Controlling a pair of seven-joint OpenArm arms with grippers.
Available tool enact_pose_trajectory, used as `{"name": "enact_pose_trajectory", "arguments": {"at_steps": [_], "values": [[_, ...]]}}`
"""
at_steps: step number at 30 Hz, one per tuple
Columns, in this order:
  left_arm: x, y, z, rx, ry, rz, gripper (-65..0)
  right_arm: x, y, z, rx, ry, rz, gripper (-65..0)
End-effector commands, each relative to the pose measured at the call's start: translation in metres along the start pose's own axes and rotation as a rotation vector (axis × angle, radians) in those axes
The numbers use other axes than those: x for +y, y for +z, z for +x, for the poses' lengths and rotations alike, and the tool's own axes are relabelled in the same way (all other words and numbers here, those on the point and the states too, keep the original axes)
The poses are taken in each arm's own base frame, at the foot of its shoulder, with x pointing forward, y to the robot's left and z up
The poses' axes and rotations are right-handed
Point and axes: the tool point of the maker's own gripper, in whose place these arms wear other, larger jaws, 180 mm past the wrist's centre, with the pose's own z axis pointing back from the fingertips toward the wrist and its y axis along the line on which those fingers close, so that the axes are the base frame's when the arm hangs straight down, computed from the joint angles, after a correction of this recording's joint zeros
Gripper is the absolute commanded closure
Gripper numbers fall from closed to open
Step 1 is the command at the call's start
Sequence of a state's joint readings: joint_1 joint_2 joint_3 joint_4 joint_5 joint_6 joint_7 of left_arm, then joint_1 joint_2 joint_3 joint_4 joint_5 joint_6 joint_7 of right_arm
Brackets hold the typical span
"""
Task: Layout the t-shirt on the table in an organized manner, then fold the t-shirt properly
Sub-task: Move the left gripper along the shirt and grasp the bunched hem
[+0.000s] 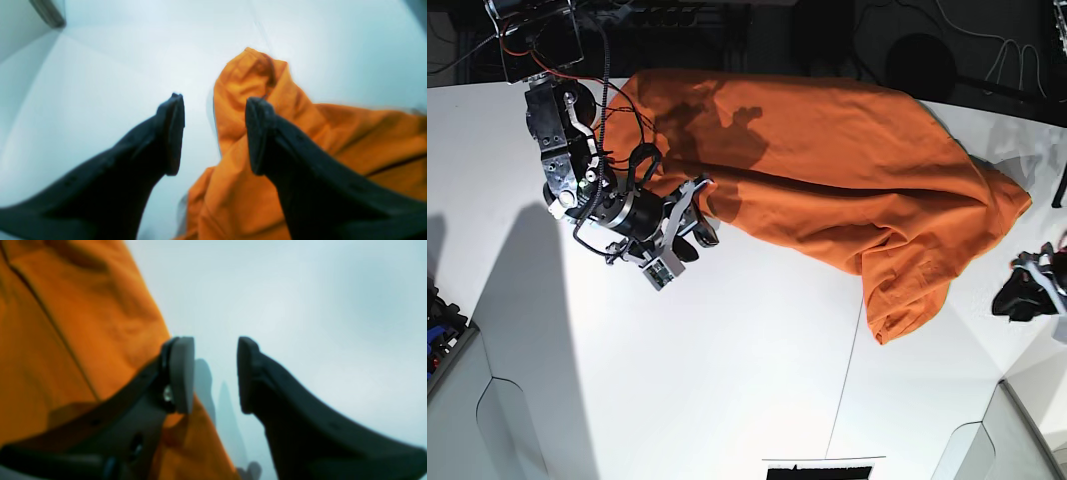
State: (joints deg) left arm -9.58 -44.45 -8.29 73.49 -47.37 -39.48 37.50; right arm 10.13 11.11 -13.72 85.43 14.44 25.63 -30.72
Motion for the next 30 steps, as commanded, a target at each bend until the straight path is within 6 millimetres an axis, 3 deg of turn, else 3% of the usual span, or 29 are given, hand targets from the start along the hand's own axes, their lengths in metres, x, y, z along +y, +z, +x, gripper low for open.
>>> {"name": "enact_pose_trajectory", "arguments": {"at_steps": [1,5,9,12,16,23,30], "values": [[-0.001,-0.001,0.02,-0.053,-0.054,0.001,-32.0,-0.004,0.001,0.018,-0.044,0.005,-0.013,-22.1],[-0.007,-0.037,0.007,-0.008,-0.141,0.087,-32.0,-0.003,-0.003,0.011,-0.002,-0.004,-0.044,-22.1],[0.016,-0.06,-0.005,0.071,-0.155,0.237,-32.0,-0.002,-0.004,0.004,0.037,-0.008,-0.044,-22.1],[0.024,-0.07,-0.017,0.132,-0.145,0.258,-31.9,-0.004,-0.003,0.002,0.05,0.004,-0.055,-22.1],[0.014,-0.074,-0.031,0.193,-0.174,0.218,-31.7,-0.005,-0.003,0.001,0.053,0.007,-0.058,-22.1],[-0.043,-0.075,-0.055,0.369,-0.273,-0.02,-31.7,-0.005,-0.003,0.003,0.045,0.008,-0.058,-22.1],[-0.099,-0.077,-0.021,0.293,-0.324,-0.152,-31.7,-0.005,-0.003,0.003,0.046,0.008,-0.058,-22.1]]}}
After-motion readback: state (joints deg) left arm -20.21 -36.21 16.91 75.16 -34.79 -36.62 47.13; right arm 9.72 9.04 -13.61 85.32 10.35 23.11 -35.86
